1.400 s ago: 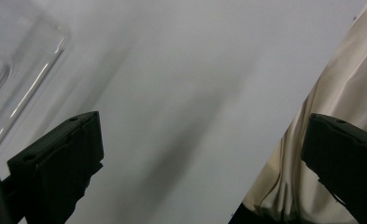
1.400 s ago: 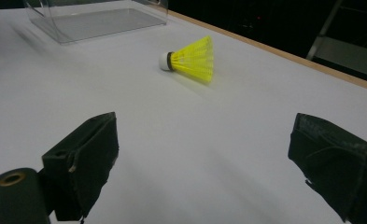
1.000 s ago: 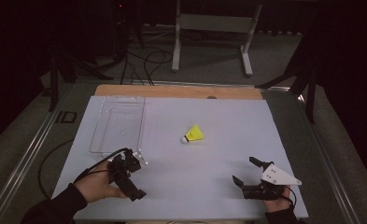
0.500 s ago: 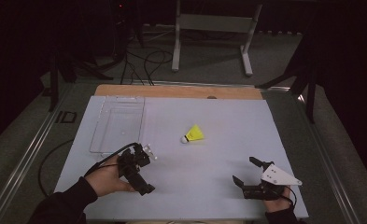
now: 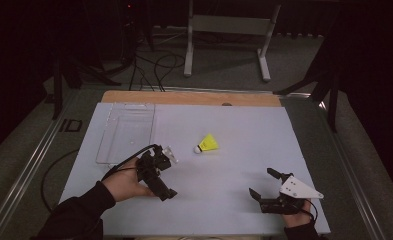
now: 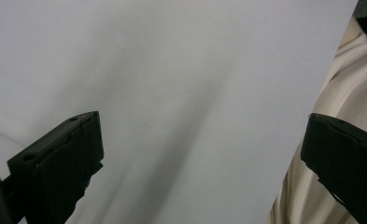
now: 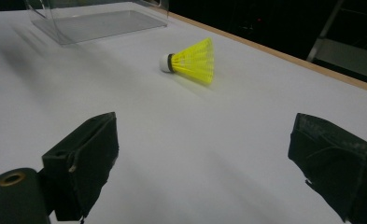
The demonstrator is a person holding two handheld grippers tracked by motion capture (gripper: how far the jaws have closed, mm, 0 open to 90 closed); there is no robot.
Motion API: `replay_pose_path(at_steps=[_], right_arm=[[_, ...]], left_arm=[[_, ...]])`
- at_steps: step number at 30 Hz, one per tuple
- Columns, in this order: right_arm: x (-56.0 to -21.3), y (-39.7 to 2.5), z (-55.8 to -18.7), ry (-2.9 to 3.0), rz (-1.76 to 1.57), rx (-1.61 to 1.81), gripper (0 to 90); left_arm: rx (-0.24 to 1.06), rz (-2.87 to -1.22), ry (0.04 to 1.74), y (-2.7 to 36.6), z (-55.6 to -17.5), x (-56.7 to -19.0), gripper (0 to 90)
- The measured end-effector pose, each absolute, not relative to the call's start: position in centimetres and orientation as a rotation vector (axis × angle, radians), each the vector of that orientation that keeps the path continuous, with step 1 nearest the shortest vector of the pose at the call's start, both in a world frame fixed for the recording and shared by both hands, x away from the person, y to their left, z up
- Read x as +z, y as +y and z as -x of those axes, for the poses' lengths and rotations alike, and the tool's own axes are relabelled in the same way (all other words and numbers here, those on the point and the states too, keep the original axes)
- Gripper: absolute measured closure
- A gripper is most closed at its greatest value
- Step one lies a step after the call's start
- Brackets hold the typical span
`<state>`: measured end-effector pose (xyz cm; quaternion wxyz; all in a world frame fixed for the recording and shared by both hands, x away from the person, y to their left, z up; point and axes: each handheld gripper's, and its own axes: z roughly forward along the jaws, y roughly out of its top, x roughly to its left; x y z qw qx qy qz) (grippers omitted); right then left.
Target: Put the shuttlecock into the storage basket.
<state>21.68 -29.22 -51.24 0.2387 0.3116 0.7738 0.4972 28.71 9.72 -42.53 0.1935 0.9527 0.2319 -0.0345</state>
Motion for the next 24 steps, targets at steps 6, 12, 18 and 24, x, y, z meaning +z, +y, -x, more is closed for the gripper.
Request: replay_pose_path(at_steps=[6,12,18,24], right_arm=[[-51.2,-29.2,-21.7,2.121,-0.847,1.360,8.7],[-51.2,-29.2,-21.6,2.120,-0.851,1.365,8.8],[-51.2,-29.2,-21.6,2.119,-0.847,1.366,8.7],[-51.2,-29.2,-21.6,2.121,-0.848,1.365,8.8]], left_arm=[[-0.082,-2.662,0.621,8.7,-29.3,-42.1,0.0],[-0.064,-2.645,0.604,7.8,-30.0,-41.9,0.0],[-0.028,-2.604,0.593,7.0,-30.5,-41.3,0.0],[-0.001,-2.560,0.606,6.4,-31.3,-40.7,0.0]])
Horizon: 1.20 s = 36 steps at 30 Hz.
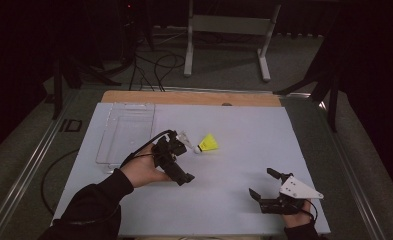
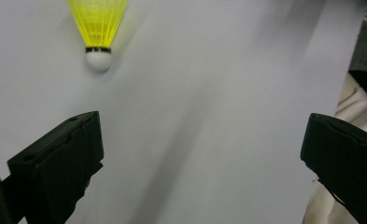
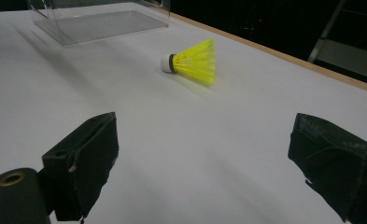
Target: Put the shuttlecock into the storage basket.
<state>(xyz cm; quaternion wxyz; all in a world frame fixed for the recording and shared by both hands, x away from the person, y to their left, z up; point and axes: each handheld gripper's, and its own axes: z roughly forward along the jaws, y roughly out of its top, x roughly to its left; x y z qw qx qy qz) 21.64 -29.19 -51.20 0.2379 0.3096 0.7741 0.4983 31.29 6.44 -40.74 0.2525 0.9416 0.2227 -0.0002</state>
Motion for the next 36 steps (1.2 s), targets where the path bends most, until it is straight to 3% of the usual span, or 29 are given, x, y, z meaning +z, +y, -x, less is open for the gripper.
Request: replay_pose_path(at_steps=[36], right_arm=[[-51.2,-29.1,-21.6,2.127,-0.844,1.375,8.8]], left_arm=[[0.064,-2.443,0.541,3.0,-36.2,-41.8,0.0]])
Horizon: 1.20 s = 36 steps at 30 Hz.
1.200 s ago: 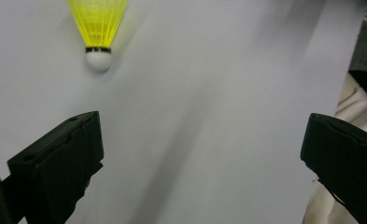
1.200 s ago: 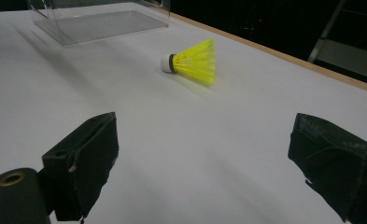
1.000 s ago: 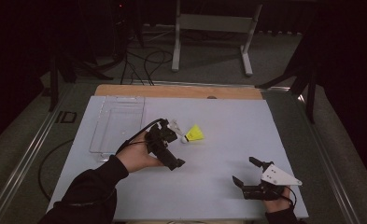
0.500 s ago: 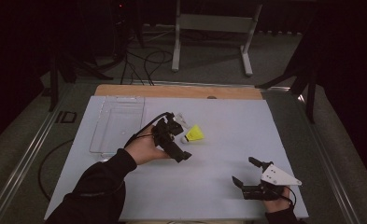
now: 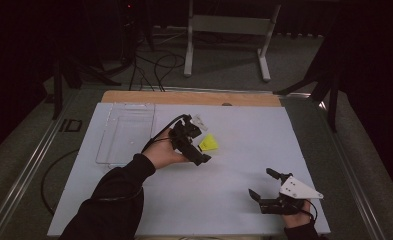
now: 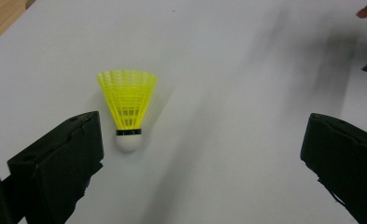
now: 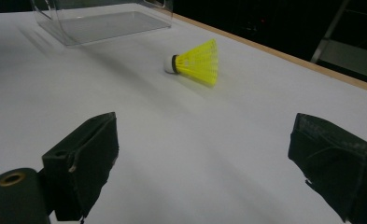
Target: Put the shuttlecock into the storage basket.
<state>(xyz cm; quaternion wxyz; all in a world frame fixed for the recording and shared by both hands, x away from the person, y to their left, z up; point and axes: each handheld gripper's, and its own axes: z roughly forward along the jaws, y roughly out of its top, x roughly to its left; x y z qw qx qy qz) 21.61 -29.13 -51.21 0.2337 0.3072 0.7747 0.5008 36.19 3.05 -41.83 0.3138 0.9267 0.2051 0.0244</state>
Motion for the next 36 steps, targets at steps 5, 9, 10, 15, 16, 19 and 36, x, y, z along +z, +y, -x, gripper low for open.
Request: replay_pose_path(at_steps=[5,9,10,15,16,19,36], right_arm=[[-51.2,-29.2,-21.6,2.127,-0.841,1.376,8.8],[-51.2,-29.2,-21.6,2.126,-0.837,1.378,8.7],[-51.2,-29.2,-21.6,2.125,-0.837,1.379,8.7],[-51.2,-29.1,-21.6,2.128,-0.846,1.383,8.7],[-51.2,-29.1,-21.6,2.127,-0.842,1.384,8.7],[-51.2,-29.1,-21.6,2.126,-0.840,1.384,8.7],[-51.2,-29.0,-21.6,2.131,-0.837,1.385,8.7]], left_arm=[[0.071,-2.431,0.545,2.8,-36.8,-42.6,0.0],[0.097,-2.418,0.553,2.8,-37.2,-43.4,0.0],[0.114,-2.421,0.563,2.8,-37.3,-43.5,0.0],[0.135,-2.409,0.594,2.9,-38.1,-44.1,0.0],[0.128,-2.406,0.592,2.9,-38.3,-44.2,0.0],[0.139,-2.402,0.587,2.9,-38.6,-44.6,0.0],[0.077,-2.458,0.634,2.6,-40.8,-48.2,3.6]])
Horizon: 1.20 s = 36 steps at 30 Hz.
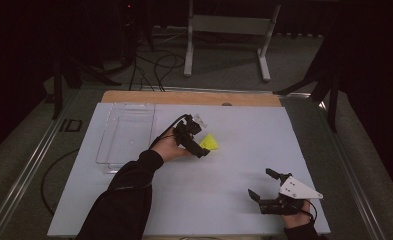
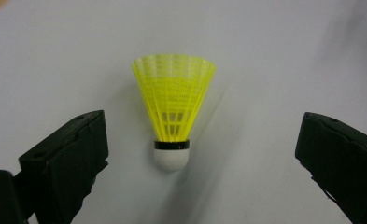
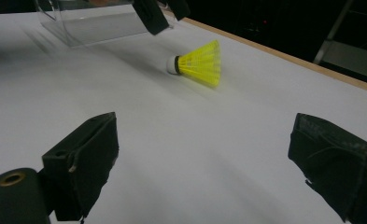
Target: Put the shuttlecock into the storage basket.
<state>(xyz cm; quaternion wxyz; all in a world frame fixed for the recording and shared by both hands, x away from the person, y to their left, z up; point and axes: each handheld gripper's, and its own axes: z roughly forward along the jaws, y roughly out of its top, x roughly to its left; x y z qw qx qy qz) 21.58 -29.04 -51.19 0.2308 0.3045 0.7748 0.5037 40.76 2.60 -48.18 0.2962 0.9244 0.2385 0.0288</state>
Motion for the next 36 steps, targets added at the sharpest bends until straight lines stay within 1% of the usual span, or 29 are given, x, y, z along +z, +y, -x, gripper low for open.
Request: replay_pose_path(at_steps=[1,5,9,13,14,16,22,24,25,28,29,31,36], right_arm=[[-51.2,-29.1,-21.6,2.128,-0.836,1.387,8.7],[-51.2,-29.1,-21.6,2.127,-0.840,1.387,8.7],[-51.2,-29.0,-21.6,2.128,-0.839,1.387,8.7],[-51.2,-29.1,-21.6,2.125,-0.839,1.390,8.8],[-51.1,-29.0,-21.6,2.123,-0.839,1.394,8.8],[-51.1,-29.0,-21.5,2.123,-0.834,1.395,8.8],[-51.1,-29.0,-21.6,2.127,-0.840,1.394,8.7],[-51.2,-29.0,-21.6,2.129,-0.840,1.393,8.7],[-51.2,-29.0,-21.6,2.130,-0.840,1.389,8.8],[-51.1,-29.0,-21.6,2.127,-0.838,1.392,8.8],[-51.1,-29.0,-21.6,2.128,-0.838,1.391,8.8],[-51.1,-29.0,-21.6,2.128,-0.840,1.390,8.8],[-51.2,-29.1,-21.6,2.129,-0.838,1.388,8.8]], left_arm=[[0.054,-2.459,0.646,2.6,-40.8,-48.5,5.0],[0.056,-2.499,0.657,2.5,-41.0,-49.4,7.0],[0.026,-2.534,0.659,2.3,-41.1,-50.3,12.6],[0.037,-2.575,0.675,2.2,-41.3,-50.9,18.3],[0.039,-2.580,0.672,2.2,-41.3,-51.0,21.5],[0.045,-2.602,0.665,2.1,-41.4,-51.1,23.2],[0.054,-2.654,0.665,1.9,-41.6,-51.7,37.8],[0.053,-2.652,0.663,1.9,-41.7,-51.8,40.6],[0.053,-2.650,0.669,1.8,-41.7,-51.8,44.1],[0.059,-2.670,0.678,1.6,-42.0,-52.0,48.3],[0.040,-2.670,0.682,1.6,-42.0,-52.1,48.7],[0.051,-2.675,0.698,1.6,-42.1,-52.3,51.5],[0.026,-2.677,0.701,1.6,-42.3,-52.2,57.6]])
